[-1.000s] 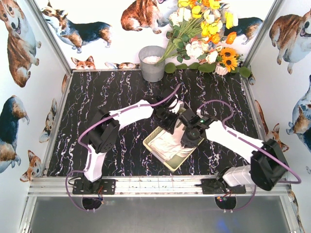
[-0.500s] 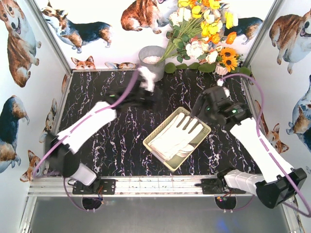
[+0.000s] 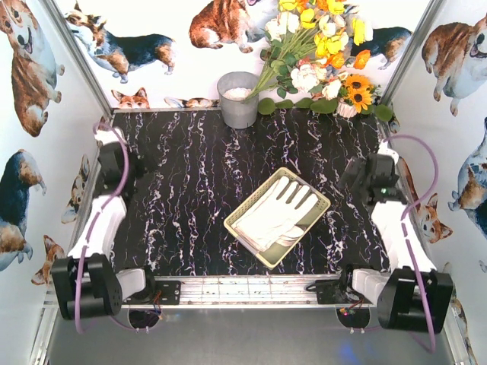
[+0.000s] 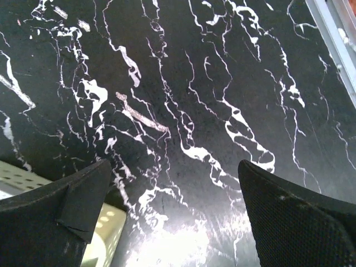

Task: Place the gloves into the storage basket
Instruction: Reset both arms

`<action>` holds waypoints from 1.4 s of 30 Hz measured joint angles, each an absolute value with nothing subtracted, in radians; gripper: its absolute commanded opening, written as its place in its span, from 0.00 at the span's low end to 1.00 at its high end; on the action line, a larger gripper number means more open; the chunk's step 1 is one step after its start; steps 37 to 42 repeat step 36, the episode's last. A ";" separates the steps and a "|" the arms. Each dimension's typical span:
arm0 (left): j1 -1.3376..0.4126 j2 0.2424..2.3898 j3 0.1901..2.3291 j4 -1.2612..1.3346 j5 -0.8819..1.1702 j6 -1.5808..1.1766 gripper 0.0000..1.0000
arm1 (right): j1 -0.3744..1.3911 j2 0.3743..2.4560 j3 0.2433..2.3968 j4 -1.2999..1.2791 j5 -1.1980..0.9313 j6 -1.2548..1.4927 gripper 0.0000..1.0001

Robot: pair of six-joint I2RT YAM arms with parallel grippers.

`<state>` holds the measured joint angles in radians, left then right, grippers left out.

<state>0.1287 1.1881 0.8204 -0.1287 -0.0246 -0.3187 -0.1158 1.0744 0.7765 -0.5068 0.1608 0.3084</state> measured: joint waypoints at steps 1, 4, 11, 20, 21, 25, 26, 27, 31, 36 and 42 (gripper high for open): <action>0.128 1.171 0.764 -0.065 -0.046 -0.308 1.00 | -0.115 1.060 0.734 -0.452 0.167 0.291 1.00; 0.126 1.133 0.554 0.173 -0.094 -0.257 1.00 | -0.115 1.039 0.585 -0.224 0.150 0.224 1.00; 0.109 1.211 0.272 0.566 -0.117 -0.142 1.00 | -0.083 1.110 0.315 0.273 0.078 0.109 1.00; 0.027 1.514 0.274 0.965 -0.123 -0.013 1.00 | 0.002 1.341 0.305 0.608 0.022 0.029 1.00; 0.007 1.539 0.277 0.980 -0.127 0.003 1.00 | 0.015 1.388 0.305 0.660 0.026 0.021 1.00; -0.027 1.562 0.291 0.995 -0.165 0.021 1.00 | 0.038 1.461 0.306 0.662 0.039 0.018 1.00; -0.026 1.562 0.295 1.005 -0.175 0.022 1.00 | 0.037 1.462 0.306 0.679 0.043 0.017 1.00; -0.025 1.562 0.297 1.015 -0.183 0.023 1.00 | 0.037 1.465 0.306 0.705 0.046 0.016 1.00; -0.025 1.562 0.299 1.039 -0.201 0.024 1.00 | 0.037 1.463 0.308 0.728 0.054 0.015 1.00; -0.025 1.562 0.299 1.050 -0.207 0.024 1.00 | 0.036 1.467 0.309 0.747 0.053 0.015 1.00; -0.025 1.562 0.299 1.050 -0.207 0.024 1.00 | 0.036 1.467 0.309 0.747 0.053 0.015 1.00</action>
